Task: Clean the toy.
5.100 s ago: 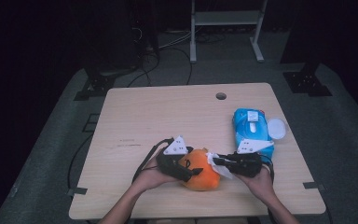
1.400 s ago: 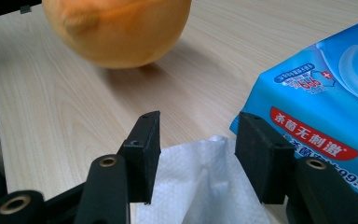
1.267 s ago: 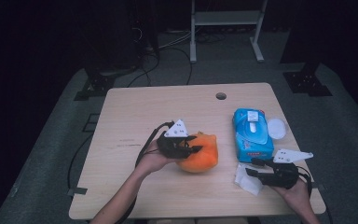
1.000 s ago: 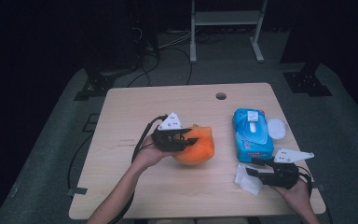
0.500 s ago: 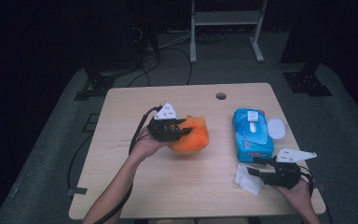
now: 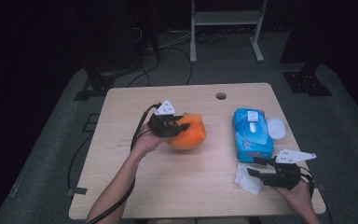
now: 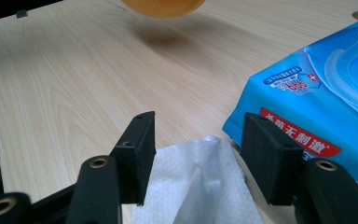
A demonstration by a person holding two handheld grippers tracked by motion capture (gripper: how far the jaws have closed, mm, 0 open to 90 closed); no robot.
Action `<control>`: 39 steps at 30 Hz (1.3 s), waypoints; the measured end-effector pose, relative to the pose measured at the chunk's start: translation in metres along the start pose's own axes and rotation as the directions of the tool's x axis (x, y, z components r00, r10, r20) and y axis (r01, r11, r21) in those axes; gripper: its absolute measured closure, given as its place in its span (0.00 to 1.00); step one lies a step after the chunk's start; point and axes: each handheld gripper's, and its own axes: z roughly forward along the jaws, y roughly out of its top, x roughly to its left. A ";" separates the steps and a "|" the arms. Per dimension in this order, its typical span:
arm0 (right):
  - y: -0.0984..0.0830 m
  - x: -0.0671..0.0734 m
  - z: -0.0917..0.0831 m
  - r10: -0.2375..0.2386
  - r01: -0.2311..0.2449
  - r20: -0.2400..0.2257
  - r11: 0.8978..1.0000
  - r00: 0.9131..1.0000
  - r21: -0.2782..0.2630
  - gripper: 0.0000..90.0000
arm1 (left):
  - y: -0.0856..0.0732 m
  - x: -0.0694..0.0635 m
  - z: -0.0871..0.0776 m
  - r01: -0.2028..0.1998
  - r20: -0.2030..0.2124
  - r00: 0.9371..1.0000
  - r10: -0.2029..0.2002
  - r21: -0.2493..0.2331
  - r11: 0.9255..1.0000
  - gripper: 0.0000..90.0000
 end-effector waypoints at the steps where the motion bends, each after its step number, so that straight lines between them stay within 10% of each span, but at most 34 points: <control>1: 0.000 0.000 0.000 0.001 -0.001 0.000 1.000 1.000 0.001 0.48 | -0.001 0.001 0.001 0.002 -0.002 1.000 -0.002 -0.002 1.000 0.67; 23: 0.000 0.001 -0.001 -0.002 0.002 0.006 1.000 1.000 -0.001 0.45 | -0.023 0.001 0.027 0.043 0.023 0.999 -0.044 0.053 0.998 0.64; 39: 0.000 0.004 -0.001 -0.006 0.006 0.010 1.000 1.000 0.005 0.44 | -0.018 -0.003 0.011 0.074 0.031 0.997 -0.075 0.019 0.997 0.30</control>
